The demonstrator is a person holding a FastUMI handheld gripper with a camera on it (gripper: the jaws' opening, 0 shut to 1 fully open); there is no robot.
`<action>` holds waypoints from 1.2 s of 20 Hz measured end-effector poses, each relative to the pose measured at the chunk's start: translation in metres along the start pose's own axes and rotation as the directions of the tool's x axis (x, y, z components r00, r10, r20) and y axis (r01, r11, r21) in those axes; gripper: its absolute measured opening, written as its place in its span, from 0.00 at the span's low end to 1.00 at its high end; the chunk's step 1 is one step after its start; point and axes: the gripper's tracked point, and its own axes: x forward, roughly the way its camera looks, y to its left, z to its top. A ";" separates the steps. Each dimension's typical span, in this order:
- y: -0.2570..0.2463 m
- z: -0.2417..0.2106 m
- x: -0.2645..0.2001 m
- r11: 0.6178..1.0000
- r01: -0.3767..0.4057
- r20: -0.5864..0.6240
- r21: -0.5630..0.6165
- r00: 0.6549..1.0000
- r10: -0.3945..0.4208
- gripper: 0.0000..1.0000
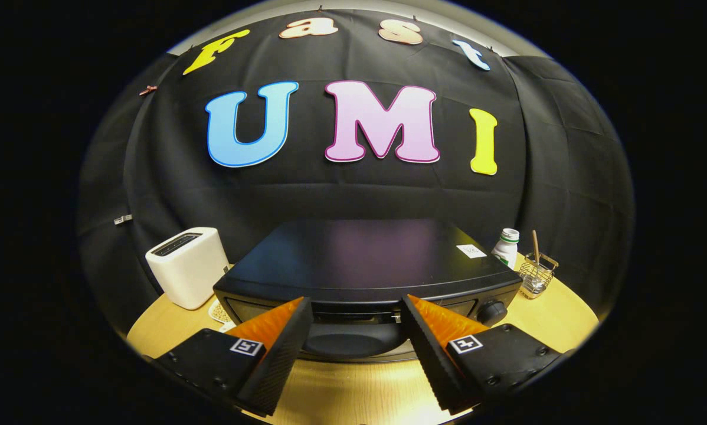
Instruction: Open the toaster oven, put the food inside, and close the toaster oven door.
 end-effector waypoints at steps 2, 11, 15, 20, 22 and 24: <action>0.000 -0.003 -0.001 1.000 -0.005 -0.020 0.008 1.000 0.005 0.98; -0.002 -0.034 -0.043 1.000 -0.008 -0.087 0.006 0.996 0.008 0.97; -0.002 -0.055 -0.064 1.000 -0.014 -0.120 -0.014 0.993 0.012 0.97; -0.003 -0.101 -0.088 0.999 -0.022 -0.197 -0.046 0.980 0.013 0.97; -0.002 -0.133 -0.095 0.997 -0.036 -0.278 -0.073 0.961 0.014 0.97; -0.012 -0.159 -0.101 0.996 -0.036 -0.357 -0.079 0.934 0.005 0.99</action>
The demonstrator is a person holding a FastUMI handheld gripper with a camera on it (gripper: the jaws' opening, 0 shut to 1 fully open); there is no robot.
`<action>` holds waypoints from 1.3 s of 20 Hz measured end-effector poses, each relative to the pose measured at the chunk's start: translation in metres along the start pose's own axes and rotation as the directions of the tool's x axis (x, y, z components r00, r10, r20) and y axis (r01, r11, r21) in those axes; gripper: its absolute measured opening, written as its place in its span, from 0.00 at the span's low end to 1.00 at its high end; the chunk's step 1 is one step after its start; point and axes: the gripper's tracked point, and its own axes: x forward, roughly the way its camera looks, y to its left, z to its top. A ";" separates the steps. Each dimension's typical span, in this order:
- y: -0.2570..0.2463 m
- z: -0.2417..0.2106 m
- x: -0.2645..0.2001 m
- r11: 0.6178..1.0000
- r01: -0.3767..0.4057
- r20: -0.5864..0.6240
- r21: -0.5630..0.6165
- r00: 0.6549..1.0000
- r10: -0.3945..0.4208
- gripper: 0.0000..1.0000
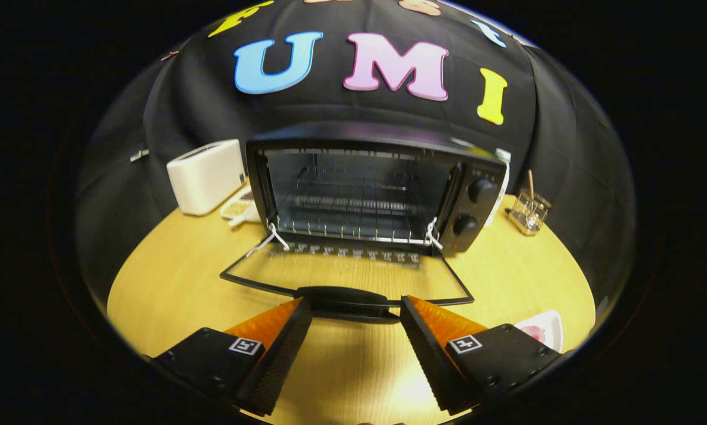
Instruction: Open the toaster oven, put the food inside, and close the toaster oven door.
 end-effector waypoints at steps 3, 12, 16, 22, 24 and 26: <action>-0.011 -0.025 -0.009 1.000 0.005 -0.058 0.021 0.998 -0.004 0.99; -0.083 0.002 -0.071 0.997 -0.073 -0.052 0.002 0.996 0.073 0.99; -0.141 0.016 -0.089 0.999 -0.015 -0.080 0.028 0.997 0.017 0.99; -0.211 0.008 -0.103 0.999 0.011 -0.155 0.031 0.988 -0.006 0.99; -0.227 -0.007 -0.102 0.998 0.006 -0.203 0.068 0.979 0.008 0.99; -0.240 -0.023 -0.099 0.998 -0.021 -0.256 0.061 0.966 0.036 0.99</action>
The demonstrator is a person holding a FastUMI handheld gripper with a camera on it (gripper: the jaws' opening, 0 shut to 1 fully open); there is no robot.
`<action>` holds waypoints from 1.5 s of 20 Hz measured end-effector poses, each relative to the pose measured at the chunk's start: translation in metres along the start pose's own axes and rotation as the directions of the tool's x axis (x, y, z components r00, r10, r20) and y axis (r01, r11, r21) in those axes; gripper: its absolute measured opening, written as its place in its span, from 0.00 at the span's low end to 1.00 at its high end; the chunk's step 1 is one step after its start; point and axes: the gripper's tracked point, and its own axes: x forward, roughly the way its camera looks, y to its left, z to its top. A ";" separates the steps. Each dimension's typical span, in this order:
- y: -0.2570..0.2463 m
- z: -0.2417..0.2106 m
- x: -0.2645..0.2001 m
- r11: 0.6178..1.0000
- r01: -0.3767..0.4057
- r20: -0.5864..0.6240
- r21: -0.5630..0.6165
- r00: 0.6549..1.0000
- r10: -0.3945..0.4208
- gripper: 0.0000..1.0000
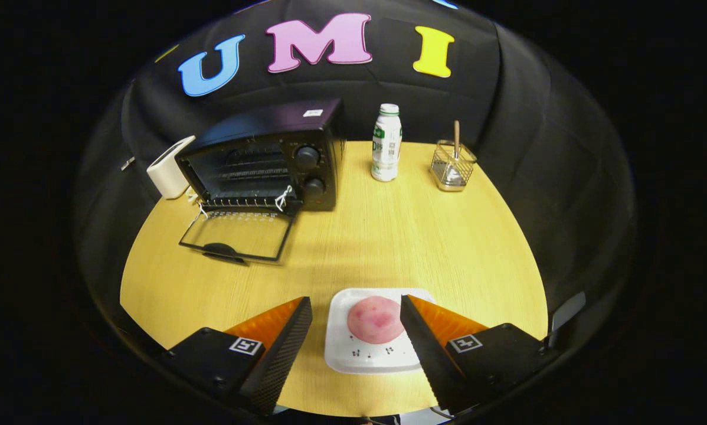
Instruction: Open the toaster oven, put the food inside, and close the toaster oven door.
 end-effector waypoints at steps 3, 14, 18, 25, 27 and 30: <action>-0.029 -0.017 0.008 1.000 0.001 -0.060 -0.025 0.998 -0.003 0.99; -0.098 -0.073 0.042 1.000 -0.002 -0.237 -0.002 0.972 0.001 0.98; -0.106 -0.089 0.048 1.000 -0.004 -0.287 -0.003 0.958 0.003 0.98; -0.108 -0.102 0.054 0.999 -0.030 -0.341 0.037 0.939 0.041 0.95; -0.104 -0.110 0.055 0.998 -0.036 -0.358 0.052 0.932 0.052 0.81; -0.105 -0.111 0.054 0.999 -0.021 -0.357 0.036 0.933 0.032 0.65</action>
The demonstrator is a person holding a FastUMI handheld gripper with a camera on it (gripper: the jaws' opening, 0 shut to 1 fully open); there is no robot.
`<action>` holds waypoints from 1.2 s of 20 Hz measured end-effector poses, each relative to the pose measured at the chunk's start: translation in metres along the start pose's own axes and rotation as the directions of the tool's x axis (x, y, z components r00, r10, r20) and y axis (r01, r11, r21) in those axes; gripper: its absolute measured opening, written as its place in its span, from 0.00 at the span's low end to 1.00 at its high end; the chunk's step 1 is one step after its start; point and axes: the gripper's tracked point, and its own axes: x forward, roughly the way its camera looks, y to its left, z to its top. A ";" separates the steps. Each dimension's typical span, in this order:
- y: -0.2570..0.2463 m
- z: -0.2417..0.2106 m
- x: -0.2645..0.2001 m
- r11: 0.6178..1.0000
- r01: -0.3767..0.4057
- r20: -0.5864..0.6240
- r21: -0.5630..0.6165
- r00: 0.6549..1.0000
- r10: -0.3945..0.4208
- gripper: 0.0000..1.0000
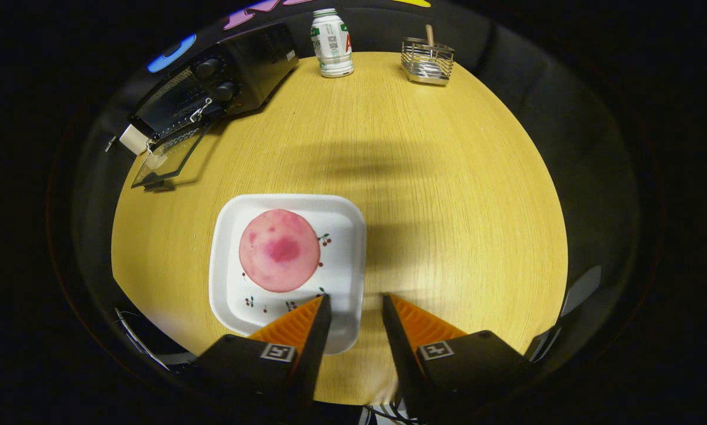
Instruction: Open the toaster oven, put the food inside, and close the toaster oven door.
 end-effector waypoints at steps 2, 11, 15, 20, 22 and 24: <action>0.005 -0.001 0.001 1.000 -0.026 -0.015 0.011 1.000 0.026 0.44; 0.004 -0.003 0.006 0.987 -0.080 -0.056 0.140 0.995 0.088 0.06; 0.006 -0.006 0.006 0.982 -0.086 -0.051 0.165 0.994 0.096 0.05; 0.024 -0.011 -0.005 0.942 -0.151 -0.019 0.300 0.986 0.164 0.05; 0.035 -0.006 -0.018 0.912 -0.201 0.032 0.359 0.979 0.203 0.05; 0.045 -0.002 -0.030 0.879 -0.238 0.076 0.413 0.971 0.228 0.05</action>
